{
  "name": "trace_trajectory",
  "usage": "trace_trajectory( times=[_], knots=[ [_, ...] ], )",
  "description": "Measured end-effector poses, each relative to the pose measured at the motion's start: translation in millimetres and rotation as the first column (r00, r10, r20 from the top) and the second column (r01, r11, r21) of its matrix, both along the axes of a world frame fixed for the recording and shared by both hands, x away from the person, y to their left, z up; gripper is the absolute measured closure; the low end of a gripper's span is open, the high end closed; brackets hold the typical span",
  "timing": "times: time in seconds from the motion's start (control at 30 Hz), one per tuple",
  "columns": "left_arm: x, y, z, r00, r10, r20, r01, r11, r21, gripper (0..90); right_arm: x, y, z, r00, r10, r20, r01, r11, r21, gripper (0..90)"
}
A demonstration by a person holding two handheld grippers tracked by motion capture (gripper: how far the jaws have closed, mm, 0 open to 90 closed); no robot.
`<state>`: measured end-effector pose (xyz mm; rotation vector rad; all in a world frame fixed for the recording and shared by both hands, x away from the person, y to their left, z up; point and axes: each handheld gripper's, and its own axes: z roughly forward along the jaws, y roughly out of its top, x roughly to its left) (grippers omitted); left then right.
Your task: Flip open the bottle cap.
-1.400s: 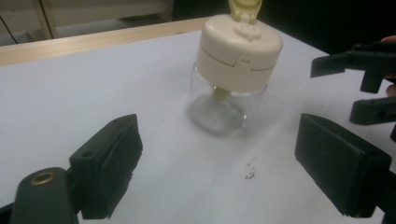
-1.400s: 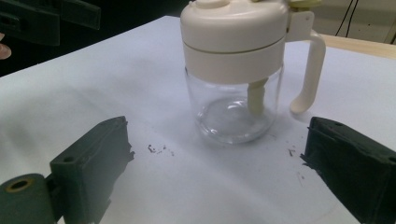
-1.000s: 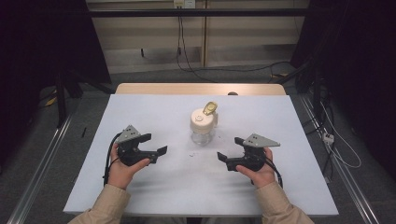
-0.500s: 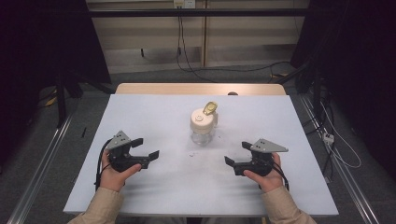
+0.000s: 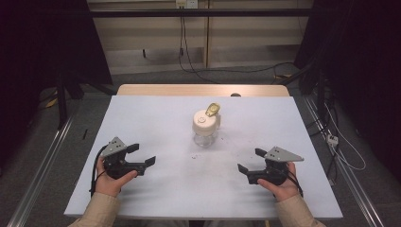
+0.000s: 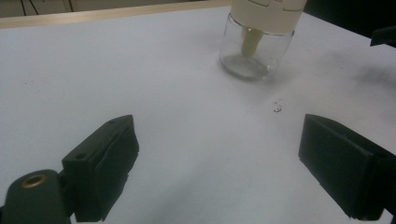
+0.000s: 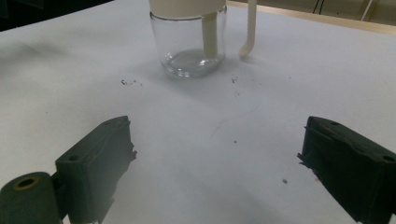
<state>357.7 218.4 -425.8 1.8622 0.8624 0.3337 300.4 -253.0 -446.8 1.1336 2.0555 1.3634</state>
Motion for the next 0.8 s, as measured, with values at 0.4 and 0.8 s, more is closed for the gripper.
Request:
trace_trajectory(
  times=[0.4, 0.8],
  knots=[
    [-3.8, 12.7, -4.4, 0.9997, 0.019, -0.014, -0.019, 0.9998, -0.008, 10.7, -9.6, -19.8, -2.3, 0.999, -0.043, 0.01, 0.043, 0.999, 0.0, 8.7],
    [-3.4, 16.1, -5.0, 0.9993, 0.037, -0.005, -0.037, 0.9993, -0.003, 10.0, -7.4, -16.2, -3.5, 0.9993, -0.035, 0.017, 0.035, 0.999, -0.024, 8.8]
  ],
)
